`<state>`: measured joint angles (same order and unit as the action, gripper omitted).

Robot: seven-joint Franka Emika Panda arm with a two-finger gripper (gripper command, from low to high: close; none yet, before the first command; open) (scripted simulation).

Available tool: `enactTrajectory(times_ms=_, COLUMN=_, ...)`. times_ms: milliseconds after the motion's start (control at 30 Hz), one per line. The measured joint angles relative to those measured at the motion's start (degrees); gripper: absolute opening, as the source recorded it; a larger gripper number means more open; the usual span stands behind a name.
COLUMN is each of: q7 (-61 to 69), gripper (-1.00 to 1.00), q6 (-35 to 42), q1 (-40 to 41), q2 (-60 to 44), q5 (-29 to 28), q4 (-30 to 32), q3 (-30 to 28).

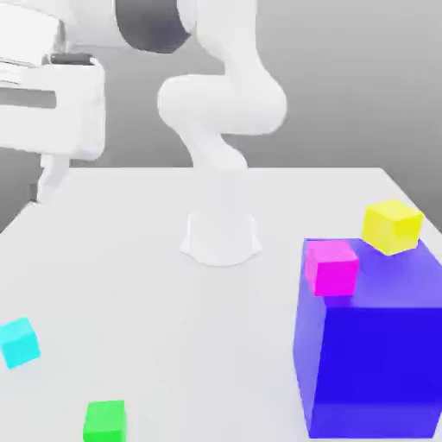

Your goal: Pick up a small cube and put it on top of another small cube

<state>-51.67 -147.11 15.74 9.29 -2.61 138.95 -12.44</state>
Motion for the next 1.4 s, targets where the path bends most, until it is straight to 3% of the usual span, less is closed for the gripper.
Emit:
enactTrajectory(times_ms=300, q7=4.7, gripper=0.00, q6=-7.7, q1=10.1, q2=-19.3, q5=9.4, q4=3.6, q3=-3.7)
enactTrajectory(times_ms=500, q7=10.0, gripper=0.00, q6=-15.9, q1=16.1, q2=-31.9, q5=17.0, q4=2.3, q3=1.4)
enactTrajectory(times_ms=533, q7=10.5, gripper=-1.00, q6=-17.0, q1=16.8, q2=-33.3, q5=17.7, q4=2.0, q3=2.3)
enactTrajectory(times_ms=767, q7=10.4, gripper=-1.00, q6=-17.0, q1=16.9, q2=-33.2, q5=17.6, q4=2.0, q3=2.3)
enactTrajectory(times_ms=933, q7=6.0, gripper=-1.00, q6=-10.1, q1=14.1, q2=-24.3, q5=12.0, q4=3.9, q3=-1.6)
enactTrajectory(times_ms=1400, q7=-27.9, gripper=-1.00, q6=-0.9, q1=-3.7, q2=-21.1, q5=6.6, q4=-2.6, q3=3.1)
